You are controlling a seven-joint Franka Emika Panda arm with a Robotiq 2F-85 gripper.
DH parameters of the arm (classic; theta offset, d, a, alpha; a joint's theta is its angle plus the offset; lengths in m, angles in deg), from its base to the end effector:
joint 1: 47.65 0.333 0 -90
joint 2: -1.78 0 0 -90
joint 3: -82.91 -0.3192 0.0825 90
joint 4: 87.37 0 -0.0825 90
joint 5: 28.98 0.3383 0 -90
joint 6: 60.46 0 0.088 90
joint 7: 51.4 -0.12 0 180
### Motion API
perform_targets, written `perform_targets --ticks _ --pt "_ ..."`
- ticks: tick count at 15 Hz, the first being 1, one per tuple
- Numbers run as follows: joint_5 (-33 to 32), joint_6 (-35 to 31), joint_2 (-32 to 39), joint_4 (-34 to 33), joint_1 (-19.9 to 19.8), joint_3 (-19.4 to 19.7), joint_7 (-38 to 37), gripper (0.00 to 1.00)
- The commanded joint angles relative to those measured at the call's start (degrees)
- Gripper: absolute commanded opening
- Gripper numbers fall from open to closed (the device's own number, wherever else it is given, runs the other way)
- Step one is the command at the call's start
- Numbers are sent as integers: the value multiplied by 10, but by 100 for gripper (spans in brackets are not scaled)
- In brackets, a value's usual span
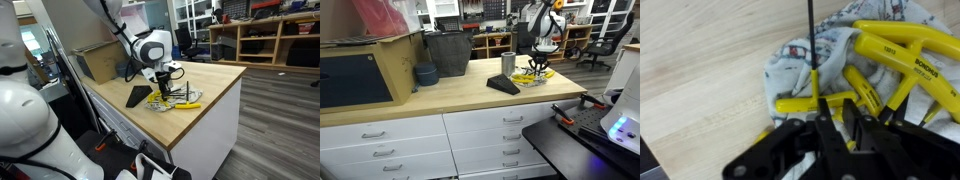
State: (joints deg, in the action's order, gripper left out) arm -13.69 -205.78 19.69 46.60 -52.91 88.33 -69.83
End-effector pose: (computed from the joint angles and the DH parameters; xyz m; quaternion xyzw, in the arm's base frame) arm 0.4739 -0.0915 0.2233 -0.9307 0.3574 0.0581 0.0511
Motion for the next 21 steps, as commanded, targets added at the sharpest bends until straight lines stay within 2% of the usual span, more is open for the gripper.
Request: perform_targets --ticks 1,5,6,7,8,12,13,15,17,18,20,21 --pt "2 28 -15 9 -14 3 38 56" --pt "14 55 -8 5 -28 1 63 85" --pt "16 61 -6 5 -29 0 65 87" --pt "16 68 -6 4 -30 0 68 85" --pt "16 73 -6 4 -31 1 69 91" --pt "14 80 -6 1 -32 3 67 70" --pt "13 80 -6 0 -32 3 67 61" --pt "13 79 -5 -1 -32 4 67 66" --pt "13 79 -5 -2 -33 4 67 62" --pt "12 79 -5 -3 -33 4 68 56" --pt "12 80 -4 -6 -34 4 67 51" --pt "12 80 -3 -7 -34 4 67 39"
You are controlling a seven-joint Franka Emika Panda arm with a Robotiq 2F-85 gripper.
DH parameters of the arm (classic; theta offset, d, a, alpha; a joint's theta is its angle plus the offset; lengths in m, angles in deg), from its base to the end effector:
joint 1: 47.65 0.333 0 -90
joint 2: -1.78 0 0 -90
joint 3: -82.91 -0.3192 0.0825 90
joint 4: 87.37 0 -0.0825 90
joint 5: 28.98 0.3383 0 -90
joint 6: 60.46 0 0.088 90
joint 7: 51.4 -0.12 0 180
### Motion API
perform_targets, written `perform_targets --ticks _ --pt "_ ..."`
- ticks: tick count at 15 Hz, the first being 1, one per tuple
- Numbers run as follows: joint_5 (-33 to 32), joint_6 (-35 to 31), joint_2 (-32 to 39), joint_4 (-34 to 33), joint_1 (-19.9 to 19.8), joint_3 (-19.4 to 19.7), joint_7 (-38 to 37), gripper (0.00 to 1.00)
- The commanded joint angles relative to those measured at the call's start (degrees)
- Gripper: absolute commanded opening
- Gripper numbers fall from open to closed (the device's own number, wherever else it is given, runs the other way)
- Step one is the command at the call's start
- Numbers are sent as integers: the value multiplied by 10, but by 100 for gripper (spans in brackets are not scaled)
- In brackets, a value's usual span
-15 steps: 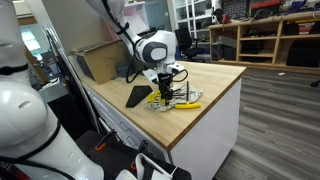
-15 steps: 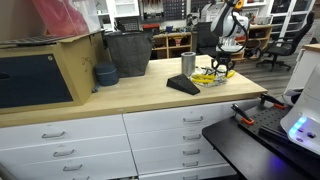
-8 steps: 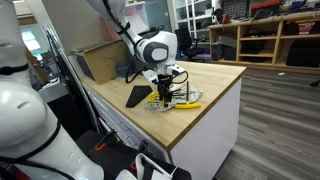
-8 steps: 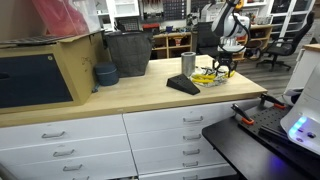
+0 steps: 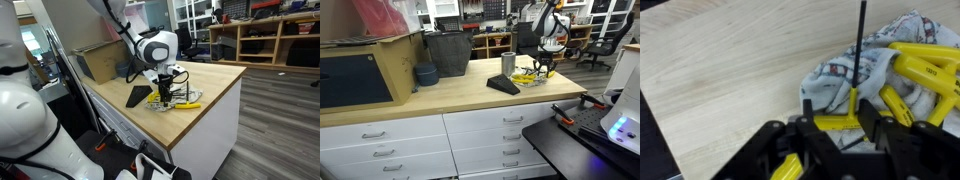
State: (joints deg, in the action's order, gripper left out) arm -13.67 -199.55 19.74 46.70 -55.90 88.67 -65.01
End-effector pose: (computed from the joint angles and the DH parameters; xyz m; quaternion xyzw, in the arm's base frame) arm 0.4544 -0.1115 0.2153 -0.9316 0.3414 0.1092 0.0603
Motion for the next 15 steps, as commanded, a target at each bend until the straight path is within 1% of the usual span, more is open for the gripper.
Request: perform_targets --ticks 1,4,5,6,9,10,12,13,14,15 --pt "11 17 -3 -9 -4 0 19 42" --pt "11 19 1 -16 -2 -2 17 38" --pt "11 18 2 -17 -1 -3 17 32" --pt "11 18 2 -18 0 -4 16 24" --pt "10 18 3 -22 3 -8 15 4" --pt "10 18 4 -23 3 -10 15 0" --pt "10 17 4 -24 6 -11 15 0" --pt "9 17 5 -24 7 -12 16 2" --pt "9 17 4 -23 8 -13 16 5" --pt "9 16 4 -23 8 -13 17 10"
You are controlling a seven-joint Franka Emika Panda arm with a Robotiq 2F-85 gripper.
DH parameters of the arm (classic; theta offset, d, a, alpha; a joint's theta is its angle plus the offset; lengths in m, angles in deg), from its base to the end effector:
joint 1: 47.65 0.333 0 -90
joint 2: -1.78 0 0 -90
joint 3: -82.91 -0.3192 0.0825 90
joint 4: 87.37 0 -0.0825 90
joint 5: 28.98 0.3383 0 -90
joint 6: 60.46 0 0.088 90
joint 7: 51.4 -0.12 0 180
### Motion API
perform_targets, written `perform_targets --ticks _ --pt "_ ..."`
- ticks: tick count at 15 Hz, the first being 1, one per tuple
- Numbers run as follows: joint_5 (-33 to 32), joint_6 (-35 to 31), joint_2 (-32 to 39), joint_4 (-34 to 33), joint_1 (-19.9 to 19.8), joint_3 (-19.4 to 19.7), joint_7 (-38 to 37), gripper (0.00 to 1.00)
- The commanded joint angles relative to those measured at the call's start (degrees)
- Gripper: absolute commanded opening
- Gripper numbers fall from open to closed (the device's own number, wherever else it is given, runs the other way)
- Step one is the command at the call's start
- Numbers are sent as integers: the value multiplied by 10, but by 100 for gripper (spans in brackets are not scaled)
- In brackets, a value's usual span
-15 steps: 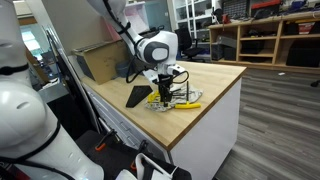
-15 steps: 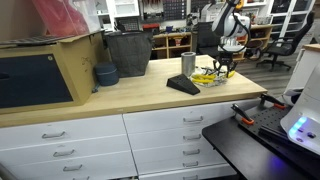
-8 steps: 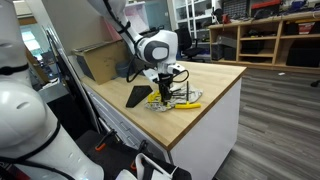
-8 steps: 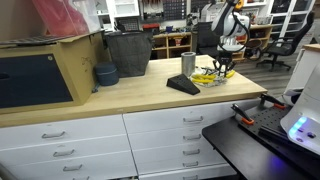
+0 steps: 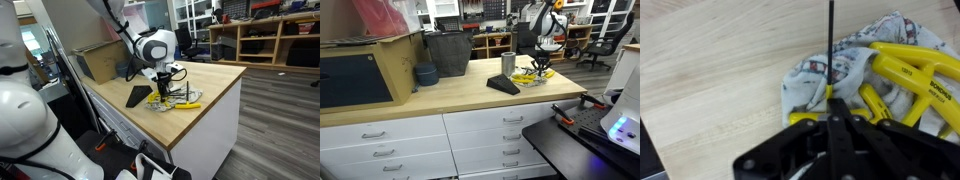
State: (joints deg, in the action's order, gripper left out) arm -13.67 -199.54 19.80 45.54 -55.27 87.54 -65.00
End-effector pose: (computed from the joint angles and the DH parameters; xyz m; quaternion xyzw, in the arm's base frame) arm 0.4653 -0.0987 0.2205 -0.9377 0.3264 0.1013 0.0627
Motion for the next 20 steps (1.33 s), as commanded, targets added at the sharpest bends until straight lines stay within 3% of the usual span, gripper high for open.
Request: perform_targets --ticks 1,3,6,8,9,11,15,20 --pt "8 16 4 -11 2 -2 17 29" --pt "9 16 6 -11 1 -2 18 36" --pt "10 18 6 -12 -2 -1 20 58" --pt "10 18 6 -12 -3 0 20 62" --pt "11 17 6 -12 -3 0 20 37" --pt "11 16 6 -12 -4 -1 21 32" --pt "13 14 8 -12 -3 -2 21 3" --pt "13 10 1 -5 -2 -4 23 2"
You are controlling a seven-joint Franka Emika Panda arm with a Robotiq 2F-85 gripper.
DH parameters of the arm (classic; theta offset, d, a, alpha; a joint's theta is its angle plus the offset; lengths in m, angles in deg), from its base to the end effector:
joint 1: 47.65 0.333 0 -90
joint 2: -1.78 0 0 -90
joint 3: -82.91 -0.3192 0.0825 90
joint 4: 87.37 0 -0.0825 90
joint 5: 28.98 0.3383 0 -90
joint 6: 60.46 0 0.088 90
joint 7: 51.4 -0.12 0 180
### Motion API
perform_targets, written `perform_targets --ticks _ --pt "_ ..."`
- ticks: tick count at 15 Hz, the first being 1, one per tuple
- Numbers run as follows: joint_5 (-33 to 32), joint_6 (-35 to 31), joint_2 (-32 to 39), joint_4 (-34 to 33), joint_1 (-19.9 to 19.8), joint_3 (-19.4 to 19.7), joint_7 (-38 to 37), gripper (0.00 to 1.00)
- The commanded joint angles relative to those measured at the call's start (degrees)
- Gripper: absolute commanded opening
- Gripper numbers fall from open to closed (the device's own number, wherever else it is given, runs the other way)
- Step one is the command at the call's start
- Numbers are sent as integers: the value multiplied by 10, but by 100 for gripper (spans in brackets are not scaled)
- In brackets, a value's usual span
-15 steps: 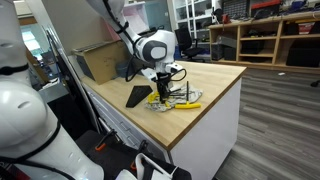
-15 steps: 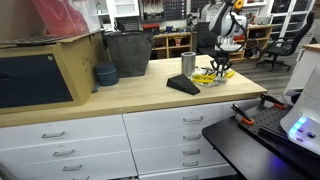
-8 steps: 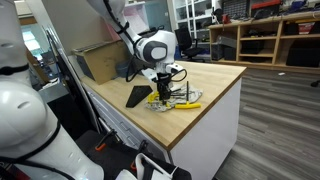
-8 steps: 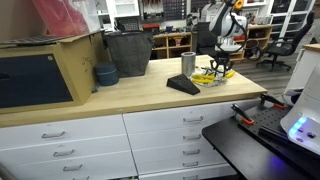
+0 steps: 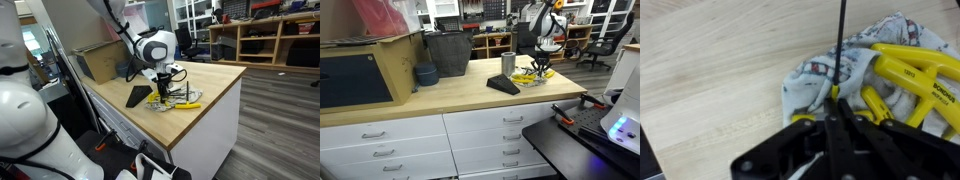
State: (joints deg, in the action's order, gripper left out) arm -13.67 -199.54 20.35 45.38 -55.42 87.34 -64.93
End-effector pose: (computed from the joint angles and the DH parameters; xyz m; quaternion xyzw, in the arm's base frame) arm 0.4654 -0.0983 0.2168 -0.9376 0.3256 0.1047 0.0625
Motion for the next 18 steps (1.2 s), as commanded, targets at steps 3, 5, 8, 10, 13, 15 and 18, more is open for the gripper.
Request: perform_targets --ticks 3,5,8,10,13,15,18 --pt "-15 -8 -30 18 13 10 -2 2" --pt "-47 -25 -63 39 24 20 -21 2" --pt "-99 -45 -115 63 38 32 -47 2" --pt "-139 -56 -144 73 43 37 -73 2" --pt "-183 -59 -186 87 39 31 -102 2" --pt "-195 -55 -198 93 35 24 -106 2" --pt "-197 -50 -195 98 30 21 -103 29"
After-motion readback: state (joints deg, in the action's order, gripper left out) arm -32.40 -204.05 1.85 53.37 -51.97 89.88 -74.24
